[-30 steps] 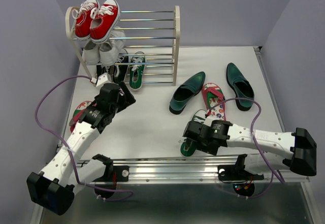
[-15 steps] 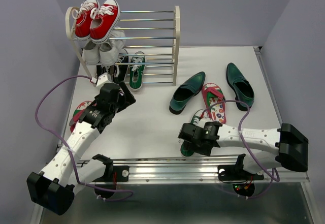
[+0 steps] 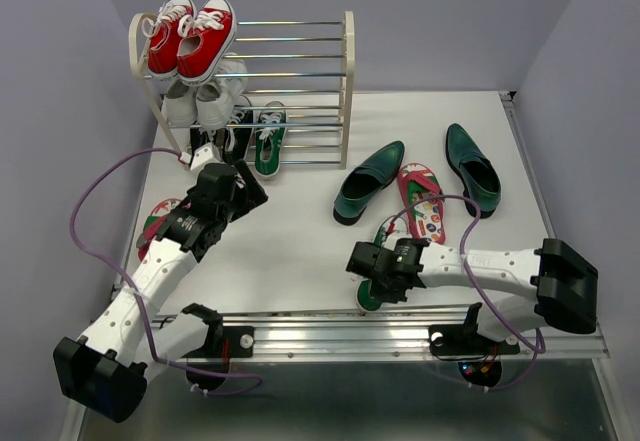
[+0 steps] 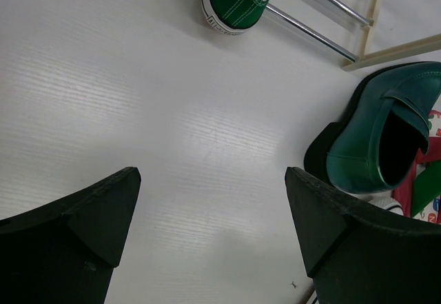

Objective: Place and organize the shoes onto the shoe shelf

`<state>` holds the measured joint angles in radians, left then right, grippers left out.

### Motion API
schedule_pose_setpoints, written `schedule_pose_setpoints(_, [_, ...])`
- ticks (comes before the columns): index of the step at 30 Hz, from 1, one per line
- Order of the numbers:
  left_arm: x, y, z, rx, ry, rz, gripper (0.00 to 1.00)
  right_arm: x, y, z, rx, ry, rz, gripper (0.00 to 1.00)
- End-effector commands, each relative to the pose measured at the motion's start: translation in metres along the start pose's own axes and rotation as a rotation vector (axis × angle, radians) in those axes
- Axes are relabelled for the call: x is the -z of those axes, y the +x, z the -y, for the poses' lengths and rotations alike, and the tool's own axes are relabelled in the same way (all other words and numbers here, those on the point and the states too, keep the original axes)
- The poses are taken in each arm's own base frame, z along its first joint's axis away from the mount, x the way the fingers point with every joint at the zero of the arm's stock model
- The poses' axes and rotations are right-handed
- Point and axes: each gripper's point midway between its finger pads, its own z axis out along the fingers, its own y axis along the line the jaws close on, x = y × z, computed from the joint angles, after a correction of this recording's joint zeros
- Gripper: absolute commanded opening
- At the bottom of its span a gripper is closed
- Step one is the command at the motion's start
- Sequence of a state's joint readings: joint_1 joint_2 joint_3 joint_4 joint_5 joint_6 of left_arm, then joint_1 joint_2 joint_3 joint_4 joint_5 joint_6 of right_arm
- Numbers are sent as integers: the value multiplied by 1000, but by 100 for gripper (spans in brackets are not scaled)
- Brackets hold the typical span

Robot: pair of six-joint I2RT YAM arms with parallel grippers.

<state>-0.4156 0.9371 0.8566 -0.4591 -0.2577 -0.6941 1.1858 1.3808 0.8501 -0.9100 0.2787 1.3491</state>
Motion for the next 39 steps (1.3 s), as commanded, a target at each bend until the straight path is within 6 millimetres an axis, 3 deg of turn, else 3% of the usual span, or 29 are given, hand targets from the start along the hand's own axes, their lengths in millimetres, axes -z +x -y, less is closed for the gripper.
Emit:
schedule_pose_setpoints(1, [-5,2,0,-20,5,2,99,24,-7,-30,29,-111,5,1])
schedule_pose_setpoints(6, [-6,3,0,-25,1,-3,99,44,-6,-37,175,-147,25,1])
schedule_pose_setpoints(8, [-6,3,0,-24,0,-1,99,58,-6,-50,247,-156,45,1])
schedule_pose_setpoints(9, [-6,2,0,-25,-2,1,99,62,-4,-44,307,-117,45,1])
schedule_pose_setpoints(14, [-5,1,-2,-23,-14,4,99,71,-5,-56,442,-87,75,1])
schedule_pose_setpoints(22, [-2,-4,-3,-17,-23,19,99,99,-31,-102,498,-229,210,1])
schedule_pose_setpoints(24, [0,-5,-5,-16,-36,23,99,98,-46,-114,464,-245,223,1])
schedule_pose_setpoints(30, [5,-15,-7,1,-56,58,99,79,-86,-120,382,-201,241,1])
schedule_pose_setpoints(34, [7,-21,-11,10,-80,83,99,69,-128,-128,311,-199,294,1])
schedule_pose_setpoints(39, [5,-22,-11,11,-87,85,99,68,-178,-157,268,-245,373,1])
